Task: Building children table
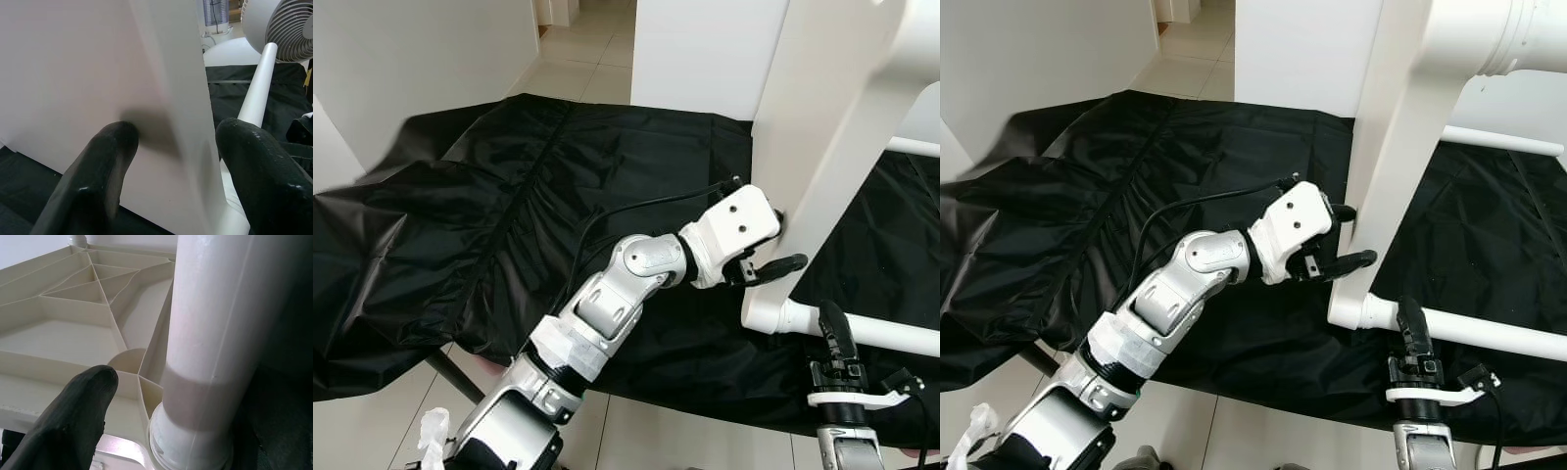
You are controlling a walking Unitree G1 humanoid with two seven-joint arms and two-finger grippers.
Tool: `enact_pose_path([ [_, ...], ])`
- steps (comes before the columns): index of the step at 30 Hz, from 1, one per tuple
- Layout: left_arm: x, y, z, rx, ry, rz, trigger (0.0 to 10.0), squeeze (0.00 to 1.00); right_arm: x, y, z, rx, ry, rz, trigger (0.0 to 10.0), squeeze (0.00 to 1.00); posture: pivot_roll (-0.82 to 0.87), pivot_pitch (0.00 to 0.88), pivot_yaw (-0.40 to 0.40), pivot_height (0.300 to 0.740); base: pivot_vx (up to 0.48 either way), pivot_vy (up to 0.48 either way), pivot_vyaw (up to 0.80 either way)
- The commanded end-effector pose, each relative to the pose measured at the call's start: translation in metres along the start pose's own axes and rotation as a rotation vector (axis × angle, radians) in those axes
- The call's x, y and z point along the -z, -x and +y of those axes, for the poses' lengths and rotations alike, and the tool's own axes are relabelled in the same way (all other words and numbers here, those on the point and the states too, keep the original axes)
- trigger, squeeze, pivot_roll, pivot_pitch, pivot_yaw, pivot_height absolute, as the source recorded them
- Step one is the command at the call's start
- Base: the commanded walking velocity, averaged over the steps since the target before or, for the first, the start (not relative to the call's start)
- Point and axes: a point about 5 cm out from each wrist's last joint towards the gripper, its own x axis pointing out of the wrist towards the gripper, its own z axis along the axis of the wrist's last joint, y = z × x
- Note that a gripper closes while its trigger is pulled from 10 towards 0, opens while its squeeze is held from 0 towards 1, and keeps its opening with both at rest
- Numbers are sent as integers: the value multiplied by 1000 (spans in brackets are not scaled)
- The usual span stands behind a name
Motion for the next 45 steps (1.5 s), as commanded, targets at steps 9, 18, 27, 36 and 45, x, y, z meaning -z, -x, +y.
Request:
enact_pose_path([
  [9, -2, -1, -2, 15, -16, -6, 10000, 0, 87, 154, 47, 261, -82, -173, 10000, 0, -21, 151, 190, 740, 0, 0, 0],
  [18, -2, -1, -2, 15, -16, -6, 10000, 0, 87, 154, 47, 261, -82, -173, 10000, 0, -21, 151, 190, 740, 0, 0, 0],
  [27, -2, -1, -2, 15, -16, -6, 10000, 0, 87, 154, 47, 261, -82, -173, 10000, 0, -21, 151, 190, 740, 0, 0, 0],
  [36, -2, -5, 3, 8, -34, -6, 10000, 0, 83, 167, 32, 286, -12, -177, 10000, 0, -58, 0, 0, 740, 0, 0, 0],
  [45, -1, -13, 10, -7, -65, -9, 10000, 0, 62, 155, 24, 273, 120, -231, 10000, 0, -77, 0, 0, 740, 0, 0, 0],
])
